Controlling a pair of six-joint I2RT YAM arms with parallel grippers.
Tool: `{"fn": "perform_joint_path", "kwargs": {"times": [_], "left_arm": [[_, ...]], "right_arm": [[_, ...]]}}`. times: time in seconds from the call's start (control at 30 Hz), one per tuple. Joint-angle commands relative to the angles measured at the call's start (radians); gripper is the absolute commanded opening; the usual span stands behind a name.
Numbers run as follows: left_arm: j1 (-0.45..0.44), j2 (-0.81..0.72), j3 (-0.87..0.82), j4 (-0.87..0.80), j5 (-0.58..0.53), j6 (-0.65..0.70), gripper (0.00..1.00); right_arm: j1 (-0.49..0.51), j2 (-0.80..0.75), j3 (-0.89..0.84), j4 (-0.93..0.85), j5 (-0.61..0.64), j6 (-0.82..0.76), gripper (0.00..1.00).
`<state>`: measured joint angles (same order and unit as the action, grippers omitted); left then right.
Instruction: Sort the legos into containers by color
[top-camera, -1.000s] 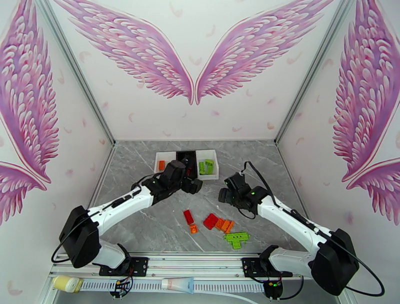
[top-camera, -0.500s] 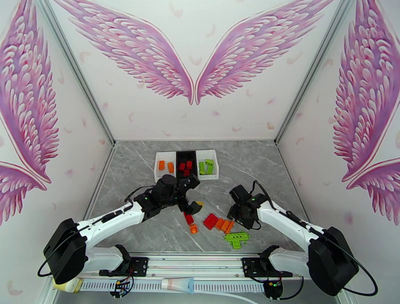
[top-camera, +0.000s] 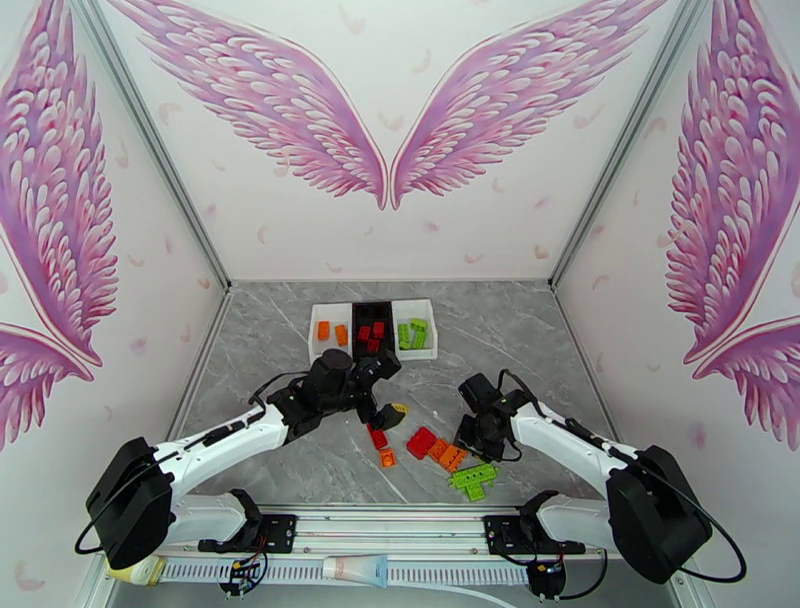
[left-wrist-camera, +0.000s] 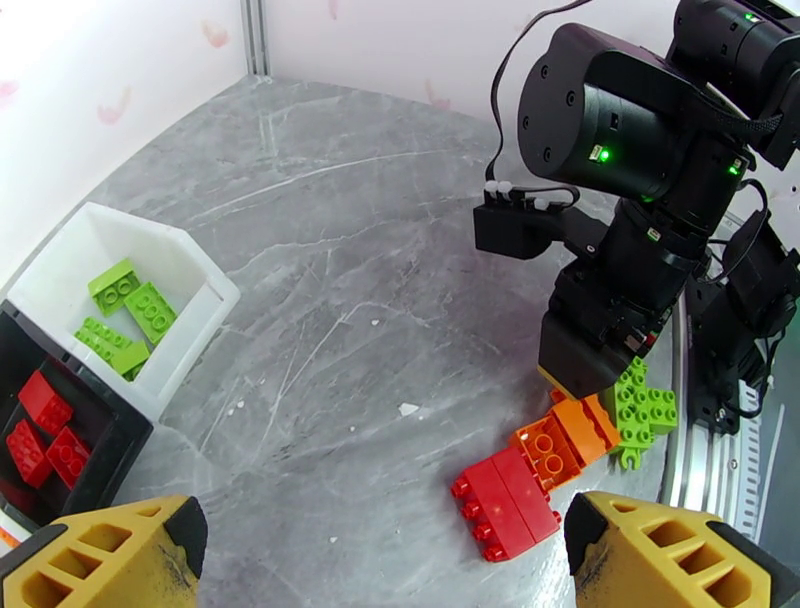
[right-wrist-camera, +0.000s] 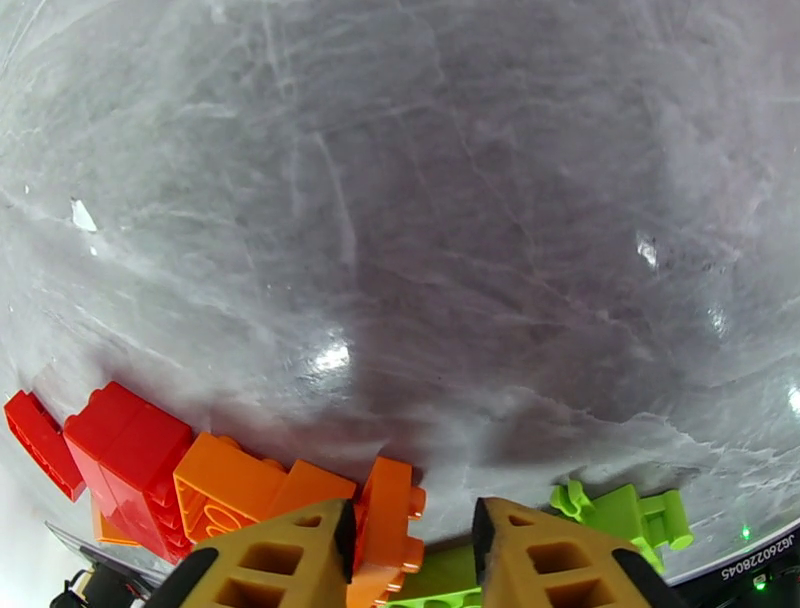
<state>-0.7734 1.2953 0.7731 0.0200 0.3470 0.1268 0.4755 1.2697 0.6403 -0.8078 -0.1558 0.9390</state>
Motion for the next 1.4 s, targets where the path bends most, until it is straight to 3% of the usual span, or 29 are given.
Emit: {"fn": "perform_joint_path", "kwargs": {"times": [0.0, 0.33, 0.77, 1.2, 1.37], "left_arm": [[-0.005, -0.040, -0.024, 0.011, 0.002, 0.002, 0.99], [-0.005, -0.068, -0.050, 0.011, -0.011, 0.020, 0.99], [0.021, -0.096, -0.086, 0.033, -0.013, 0.035, 0.99], [0.223, -0.312, -0.181, -0.025, 0.017, -0.010, 0.99], [0.318, -0.379, -0.189, -0.095, -0.014, -0.033, 0.99]], "right_arm": [[-0.005, -0.016, -0.019, 0.028, -0.024, 0.023, 0.34], [-0.006, -0.021, 0.020, 0.015, 0.020, 0.063, 0.15], [-0.006, -0.032, 0.172, -0.062, 0.169, 0.062, 0.16], [0.003, 0.209, 0.496, -0.006, 0.239, -0.069, 0.16], [0.068, 0.325, 0.662, 0.063, 0.256, -0.155, 0.17]]}}
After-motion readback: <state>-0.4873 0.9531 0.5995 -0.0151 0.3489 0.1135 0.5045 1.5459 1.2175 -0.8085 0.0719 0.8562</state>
